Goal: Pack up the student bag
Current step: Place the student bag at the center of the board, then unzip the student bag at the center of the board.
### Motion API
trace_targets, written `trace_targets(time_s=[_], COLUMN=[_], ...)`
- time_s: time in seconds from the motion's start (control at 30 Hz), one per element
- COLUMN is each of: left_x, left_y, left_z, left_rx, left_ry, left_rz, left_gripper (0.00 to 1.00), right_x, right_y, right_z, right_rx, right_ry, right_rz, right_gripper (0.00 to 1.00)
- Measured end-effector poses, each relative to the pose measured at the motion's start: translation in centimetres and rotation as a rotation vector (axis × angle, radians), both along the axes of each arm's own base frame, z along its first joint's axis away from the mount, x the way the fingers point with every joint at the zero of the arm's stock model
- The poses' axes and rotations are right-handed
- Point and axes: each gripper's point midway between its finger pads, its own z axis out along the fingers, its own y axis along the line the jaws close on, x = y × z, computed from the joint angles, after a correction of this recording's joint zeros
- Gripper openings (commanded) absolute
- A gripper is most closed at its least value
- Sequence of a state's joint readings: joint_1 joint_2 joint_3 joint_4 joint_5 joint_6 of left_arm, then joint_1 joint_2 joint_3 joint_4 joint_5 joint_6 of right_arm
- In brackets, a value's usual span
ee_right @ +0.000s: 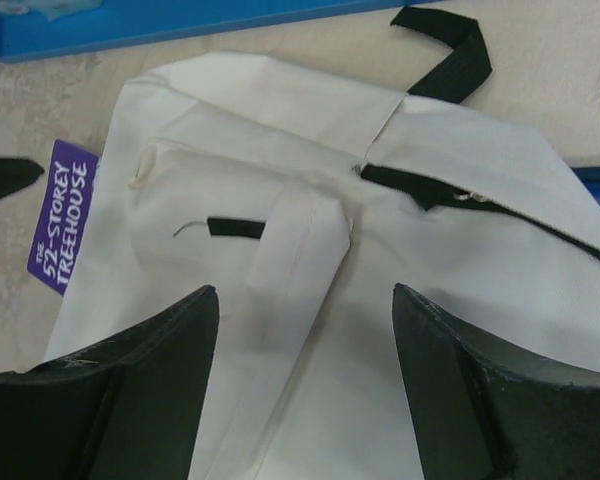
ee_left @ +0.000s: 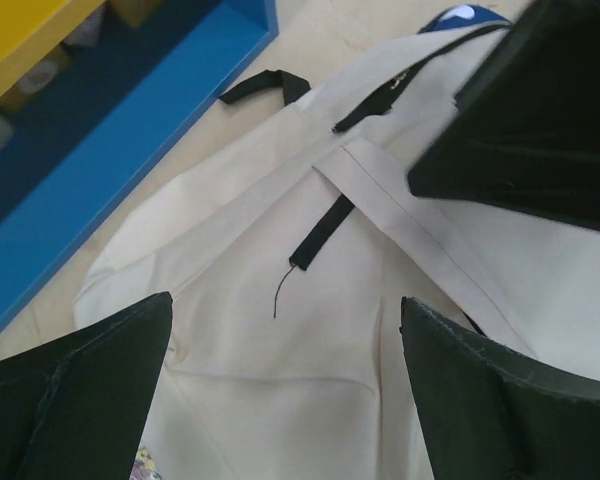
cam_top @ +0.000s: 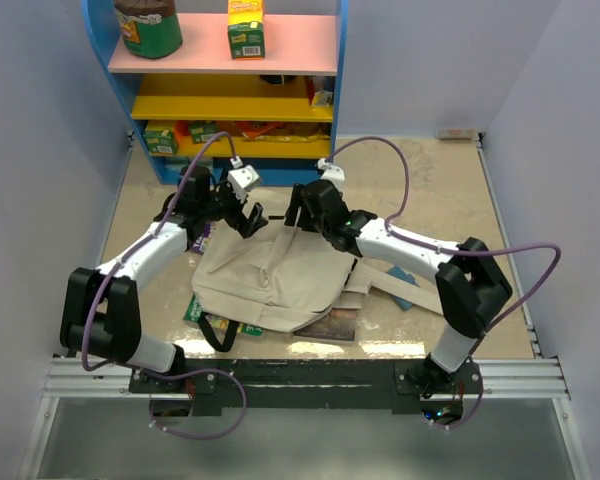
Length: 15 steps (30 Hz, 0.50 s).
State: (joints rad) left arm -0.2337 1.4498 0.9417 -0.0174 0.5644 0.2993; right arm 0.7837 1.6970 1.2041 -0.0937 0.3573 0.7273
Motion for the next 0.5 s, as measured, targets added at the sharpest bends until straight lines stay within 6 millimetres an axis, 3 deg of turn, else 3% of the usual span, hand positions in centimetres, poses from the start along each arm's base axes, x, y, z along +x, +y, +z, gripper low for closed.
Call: trace_targets(time_s=[0.27,0.5], left_x=[-0.3,-0.9], left_y=[-1.3,-2.3], left_z=[-2.3,-5.4], left_rx=[0.094,0.142], left_ry=[-0.12,-0.131], left_rz=[-0.231,-0.412], left_gripper=[1.0,0.99], right_x=[3.7,3.6], right_y=[2.0,2.2], right_z=[-1.8,-4.2], right_rx=[0.021,-0.003], right_ry=[0.042,0.102], right_rz=[0.007,0.026], right_gripper=[0.69,0.62])
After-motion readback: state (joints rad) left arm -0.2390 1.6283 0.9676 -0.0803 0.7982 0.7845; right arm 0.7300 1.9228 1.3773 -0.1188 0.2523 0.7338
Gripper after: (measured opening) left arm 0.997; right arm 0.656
